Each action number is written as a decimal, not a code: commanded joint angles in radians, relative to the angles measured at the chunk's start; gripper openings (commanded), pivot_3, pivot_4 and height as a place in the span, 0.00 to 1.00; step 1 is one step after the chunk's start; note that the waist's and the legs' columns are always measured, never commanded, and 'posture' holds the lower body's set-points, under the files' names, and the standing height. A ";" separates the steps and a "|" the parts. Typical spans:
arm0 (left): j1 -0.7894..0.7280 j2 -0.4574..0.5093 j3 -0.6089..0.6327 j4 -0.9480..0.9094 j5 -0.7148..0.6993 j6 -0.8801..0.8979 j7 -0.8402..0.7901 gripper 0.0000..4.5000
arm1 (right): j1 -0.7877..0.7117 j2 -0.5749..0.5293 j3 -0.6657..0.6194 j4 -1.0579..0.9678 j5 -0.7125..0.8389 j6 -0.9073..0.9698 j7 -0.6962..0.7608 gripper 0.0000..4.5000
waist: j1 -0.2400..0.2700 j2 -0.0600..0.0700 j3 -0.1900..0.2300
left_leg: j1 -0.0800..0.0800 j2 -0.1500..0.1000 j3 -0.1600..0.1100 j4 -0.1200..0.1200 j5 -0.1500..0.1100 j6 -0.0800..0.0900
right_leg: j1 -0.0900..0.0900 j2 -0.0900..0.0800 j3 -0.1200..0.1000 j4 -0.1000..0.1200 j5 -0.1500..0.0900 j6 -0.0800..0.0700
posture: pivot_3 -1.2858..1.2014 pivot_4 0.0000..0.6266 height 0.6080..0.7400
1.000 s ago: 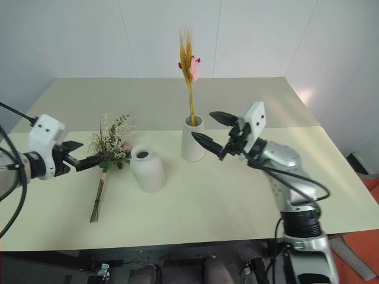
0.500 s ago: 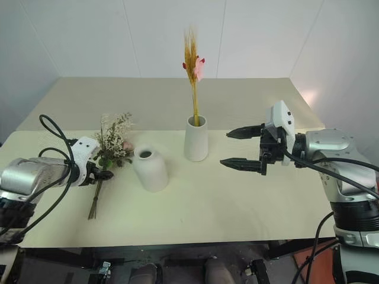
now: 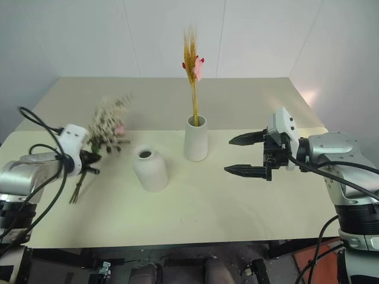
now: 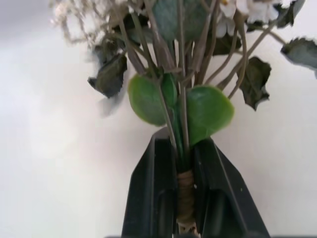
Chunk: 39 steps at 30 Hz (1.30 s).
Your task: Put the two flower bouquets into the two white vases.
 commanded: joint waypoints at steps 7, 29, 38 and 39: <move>-0.149 -0.164 0.374 -0.304 -0.446 -0.093 -0.025 0.03 | -0.025 -0.009 -0.033 0.088 -0.024 -0.085 0.046 1.00 | 0.017 -0.001 0.000 | 0.000 0.000 0.000 0.001 0.000 0.000 | 0.001 0.000 0.000 -0.001 0.000 0.001 | 0.52 0.24 1.00; -0.209 -0.213 0.171 -0.355 -0.659 -0.122 -0.145 0.03 | 0.081 -0.026 -0.171 0.041 0.092 -0.082 0.104 1.00 | 0.013 -0.001 0.000 | 0.001 -0.001 0.000 0.002 0.000 0.000 | 0.003 0.000 0.000 0.000 0.000 0.002 | 0.52 0.24 1.00; -0.177 -0.269 0.073 -0.291 -0.536 -0.255 -0.225 0.03 | 0.108 -0.026 -0.204 0.017 0.128 -0.057 0.091 1.00 | 0.014 -0.001 0.000 | 0.002 -0.001 0.000 0.002 0.000 0.000 | 0.003 0.000 0.000 0.000 0.000 0.002 | 0.52 0.24 1.00; -0.176 -0.273 0.067 -0.280 -0.526 -0.264 -0.232 0.03 | 0.110 -0.026 -0.204 0.015 0.128 -0.056 0.090 1.00 | 0.014 -0.001 0.000 | 0.002 -0.001 0.000 0.002 0.000 0.000 | 0.003 0.000 0.000 0.000 0.000 0.002 | 0.52 0.24 1.00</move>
